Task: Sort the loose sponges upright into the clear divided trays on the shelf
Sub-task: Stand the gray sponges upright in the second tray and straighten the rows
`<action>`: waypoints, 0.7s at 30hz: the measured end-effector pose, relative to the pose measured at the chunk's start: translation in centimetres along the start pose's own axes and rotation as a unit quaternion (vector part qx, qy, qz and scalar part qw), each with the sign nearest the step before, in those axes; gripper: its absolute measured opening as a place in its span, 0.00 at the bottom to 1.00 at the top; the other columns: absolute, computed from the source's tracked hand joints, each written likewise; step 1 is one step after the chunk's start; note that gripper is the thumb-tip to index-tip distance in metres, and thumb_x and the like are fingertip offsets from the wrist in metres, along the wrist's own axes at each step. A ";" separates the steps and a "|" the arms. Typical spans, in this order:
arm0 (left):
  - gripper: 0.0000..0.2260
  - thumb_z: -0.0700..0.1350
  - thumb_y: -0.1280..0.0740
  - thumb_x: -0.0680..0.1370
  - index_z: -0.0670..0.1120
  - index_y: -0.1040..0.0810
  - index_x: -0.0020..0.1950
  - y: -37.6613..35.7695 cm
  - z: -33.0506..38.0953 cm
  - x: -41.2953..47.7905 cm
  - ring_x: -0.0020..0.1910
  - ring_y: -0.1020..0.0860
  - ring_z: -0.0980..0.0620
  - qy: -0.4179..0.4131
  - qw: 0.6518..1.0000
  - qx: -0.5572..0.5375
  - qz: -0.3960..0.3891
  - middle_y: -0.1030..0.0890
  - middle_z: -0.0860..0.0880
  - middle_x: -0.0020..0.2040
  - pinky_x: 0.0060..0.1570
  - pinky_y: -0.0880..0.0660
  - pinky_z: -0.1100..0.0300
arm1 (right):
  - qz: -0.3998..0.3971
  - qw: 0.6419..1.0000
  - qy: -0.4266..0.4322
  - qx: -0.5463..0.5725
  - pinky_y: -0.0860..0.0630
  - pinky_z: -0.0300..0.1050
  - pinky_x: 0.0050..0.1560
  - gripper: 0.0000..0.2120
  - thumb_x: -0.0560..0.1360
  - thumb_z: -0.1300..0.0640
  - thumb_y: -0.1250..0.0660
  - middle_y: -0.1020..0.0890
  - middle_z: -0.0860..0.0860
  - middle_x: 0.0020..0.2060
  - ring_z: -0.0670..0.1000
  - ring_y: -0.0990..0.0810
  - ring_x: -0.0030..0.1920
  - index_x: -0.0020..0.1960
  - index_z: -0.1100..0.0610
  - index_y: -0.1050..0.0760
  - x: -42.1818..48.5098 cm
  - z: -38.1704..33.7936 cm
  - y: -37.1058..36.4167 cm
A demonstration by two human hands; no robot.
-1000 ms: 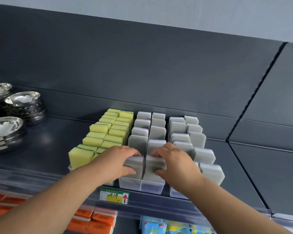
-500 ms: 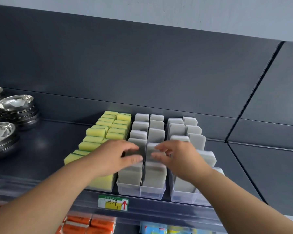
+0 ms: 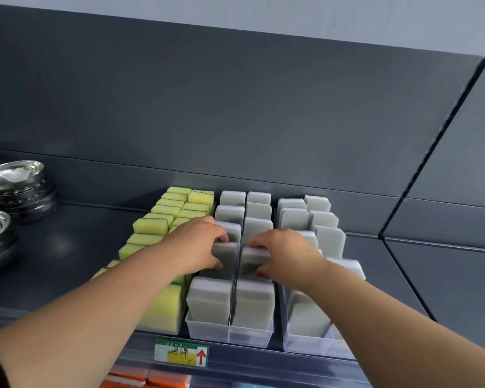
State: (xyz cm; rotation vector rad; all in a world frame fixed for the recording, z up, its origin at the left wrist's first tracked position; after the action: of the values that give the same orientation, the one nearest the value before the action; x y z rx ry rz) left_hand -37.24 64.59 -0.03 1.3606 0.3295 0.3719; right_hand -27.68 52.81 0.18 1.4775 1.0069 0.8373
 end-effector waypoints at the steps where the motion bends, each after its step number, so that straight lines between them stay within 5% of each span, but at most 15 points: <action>1: 0.23 0.53 0.25 0.69 0.55 0.25 0.62 0.1 0.0 -0.1 0.57 0.29 0.52 -0.003 1.000 -0.005 0.004 0.28 0.54 0.58 0.55 0.30 0.59 | 0.009 1.000 -0.003 0.014 0.27 0.46 0.59 0.23 0.69 0.50 0.28 0.20 0.48 0.57 0.53 0.24 0.58 0.63 0.44 0.27 -0.1 0.2 0.0; 14: 0.21 0.49 0.24 0.67 0.57 0.26 0.57 -0.2 -0.3 -1.3 0.49 0.27 0.54 0.007 0.998 -0.068 0.003 0.24 0.57 0.53 0.46 0.29 0.61 | -0.001 0.999 -0.018 0.041 0.24 0.46 0.56 0.22 0.70 0.51 0.28 0.19 0.50 0.55 0.54 0.24 0.57 0.63 0.44 0.25 -0.3 -0.1 -0.1; 21: 0.25 0.56 0.24 0.67 0.56 0.25 0.62 0.7 -0.7 -1.2 0.54 0.26 0.58 -0.004 0.995 -0.102 -0.010 0.23 0.58 0.57 0.53 0.30 0.66 | -0.002 0.993 -0.033 0.112 0.25 0.41 0.59 0.28 0.67 0.49 0.24 0.20 0.44 0.57 0.46 0.23 0.57 0.65 0.46 0.27 -0.9 0.8 1.5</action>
State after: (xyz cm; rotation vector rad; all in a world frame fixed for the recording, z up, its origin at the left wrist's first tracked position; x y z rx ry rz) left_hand -38.68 64.82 0.53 1.1578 0.2912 0.3732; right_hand -27.14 51.60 1.57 1.6823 1.0805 0.6846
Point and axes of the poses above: each hand's wrist, its own x-axis towards the middle knuckle, its own y-axis out of the back of the hand, z = x × y, the point moved 6 cm from there along x, towards the middle knuckle
